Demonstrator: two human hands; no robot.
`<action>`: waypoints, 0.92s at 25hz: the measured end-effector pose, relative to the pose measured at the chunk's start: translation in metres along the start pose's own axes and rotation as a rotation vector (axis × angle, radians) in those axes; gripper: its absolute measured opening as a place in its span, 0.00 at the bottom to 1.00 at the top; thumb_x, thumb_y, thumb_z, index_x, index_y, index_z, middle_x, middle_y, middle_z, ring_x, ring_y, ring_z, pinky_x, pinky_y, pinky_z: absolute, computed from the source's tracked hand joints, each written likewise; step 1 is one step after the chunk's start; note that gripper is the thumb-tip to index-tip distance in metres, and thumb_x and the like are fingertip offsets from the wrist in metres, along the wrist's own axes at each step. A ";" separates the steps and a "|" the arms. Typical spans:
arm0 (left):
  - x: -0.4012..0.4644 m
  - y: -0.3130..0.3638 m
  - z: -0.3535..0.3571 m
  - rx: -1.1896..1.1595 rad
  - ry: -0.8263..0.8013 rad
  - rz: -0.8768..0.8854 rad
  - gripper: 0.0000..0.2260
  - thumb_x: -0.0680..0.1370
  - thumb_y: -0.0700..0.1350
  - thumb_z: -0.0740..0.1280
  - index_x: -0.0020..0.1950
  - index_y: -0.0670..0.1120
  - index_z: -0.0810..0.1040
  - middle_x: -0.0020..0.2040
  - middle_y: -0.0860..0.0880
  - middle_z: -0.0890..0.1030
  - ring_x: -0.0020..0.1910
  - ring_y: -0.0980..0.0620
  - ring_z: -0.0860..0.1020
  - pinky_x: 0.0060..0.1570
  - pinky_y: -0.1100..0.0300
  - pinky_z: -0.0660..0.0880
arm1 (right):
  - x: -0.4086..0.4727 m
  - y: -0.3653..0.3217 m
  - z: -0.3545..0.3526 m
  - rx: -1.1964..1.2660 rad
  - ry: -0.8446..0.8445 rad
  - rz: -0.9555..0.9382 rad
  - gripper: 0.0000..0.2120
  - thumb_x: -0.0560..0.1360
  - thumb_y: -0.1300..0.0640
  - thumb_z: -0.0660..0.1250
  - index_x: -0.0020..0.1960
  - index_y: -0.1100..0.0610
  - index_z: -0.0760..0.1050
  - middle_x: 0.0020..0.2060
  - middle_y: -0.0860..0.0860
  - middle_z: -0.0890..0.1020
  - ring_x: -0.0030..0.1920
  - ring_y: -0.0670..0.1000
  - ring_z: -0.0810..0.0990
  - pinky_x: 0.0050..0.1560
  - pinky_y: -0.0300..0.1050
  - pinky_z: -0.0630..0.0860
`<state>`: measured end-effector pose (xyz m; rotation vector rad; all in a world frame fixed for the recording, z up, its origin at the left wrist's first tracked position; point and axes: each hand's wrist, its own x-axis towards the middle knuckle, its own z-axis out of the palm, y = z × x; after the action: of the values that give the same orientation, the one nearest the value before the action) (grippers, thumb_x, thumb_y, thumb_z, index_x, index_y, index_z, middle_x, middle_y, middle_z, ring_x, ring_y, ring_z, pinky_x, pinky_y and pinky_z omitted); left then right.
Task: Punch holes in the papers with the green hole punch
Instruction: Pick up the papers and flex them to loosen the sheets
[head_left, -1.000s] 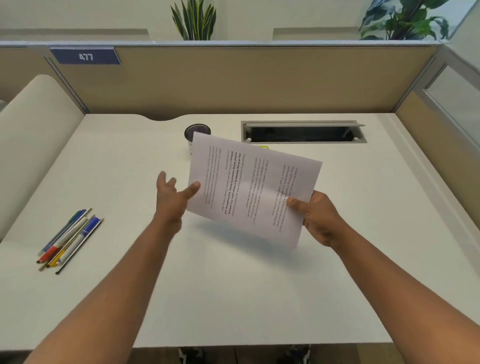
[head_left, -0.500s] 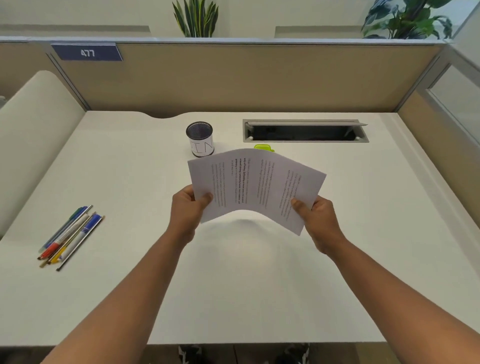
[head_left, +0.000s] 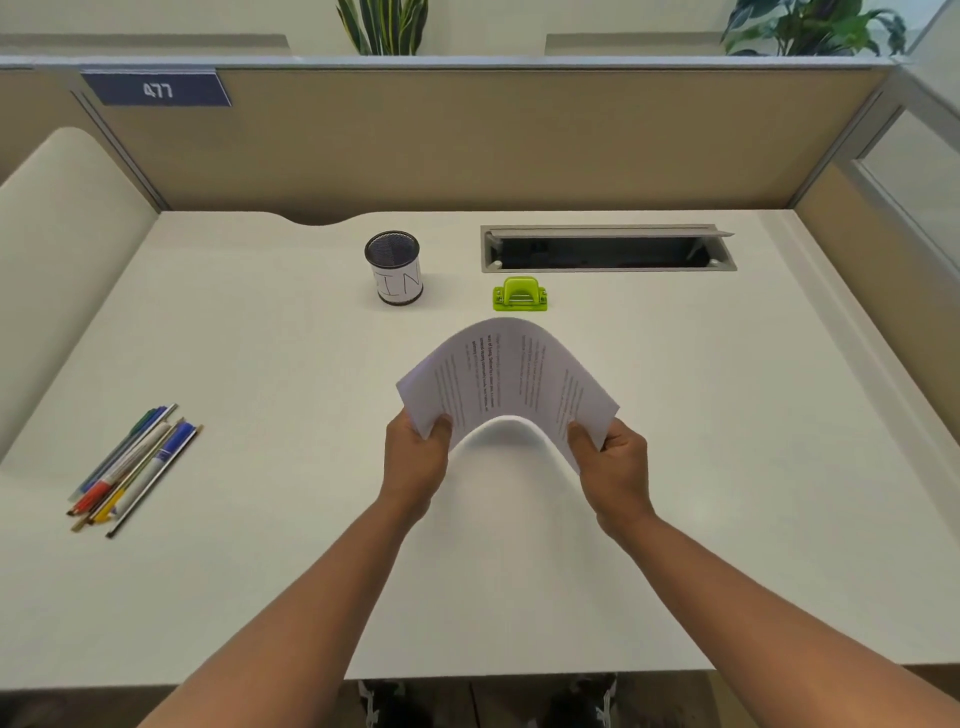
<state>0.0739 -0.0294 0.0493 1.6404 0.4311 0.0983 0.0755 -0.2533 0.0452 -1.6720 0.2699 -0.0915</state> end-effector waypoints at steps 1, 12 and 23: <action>-0.001 -0.002 0.001 0.017 -0.002 -0.021 0.17 0.80 0.41 0.65 0.44 0.65 0.81 0.40 0.60 0.84 0.41 0.54 0.80 0.40 0.55 0.77 | -0.001 0.003 0.000 -0.009 -0.005 0.033 0.07 0.78 0.61 0.68 0.43 0.52 0.81 0.40 0.52 0.86 0.38 0.49 0.83 0.39 0.39 0.78; -0.001 -0.008 -0.002 -0.005 0.041 -0.042 0.15 0.79 0.41 0.67 0.43 0.62 0.82 0.38 0.60 0.83 0.37 0.60 0.79 0.37 0.59 0.75 | -0.001 0.006 -0.001 -0.079 0.008 0.098 0.08 0.78 0.61 0.66 0.55 0.51 0.79 0.44 0.42 0.85 0.42 0.43 0.84 0.35 0.31 0.78; 0.012 -0.003 -0.019 0.006 -0.019 -0.015 0.08 0.80 0.40 0.69 0.52 0.54 0.82 0.45 0.60 0.86 0.45 0.59 0.84 0.40 0.66 0.79 | 0.014 -0.011 -0.012 -0.117 -0.032 0.114 0.12 0.76 0.63 0.67 0.45 0.45 0.80 0.39 0.39 0.86 0.42 0.42 0.85 0.39 0.37 0.81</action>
<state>0.0783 -0.0072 0.0461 1.6430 0.4291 0.0699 0.0878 -0.2675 0.0561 -1.7688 0.3514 0.0366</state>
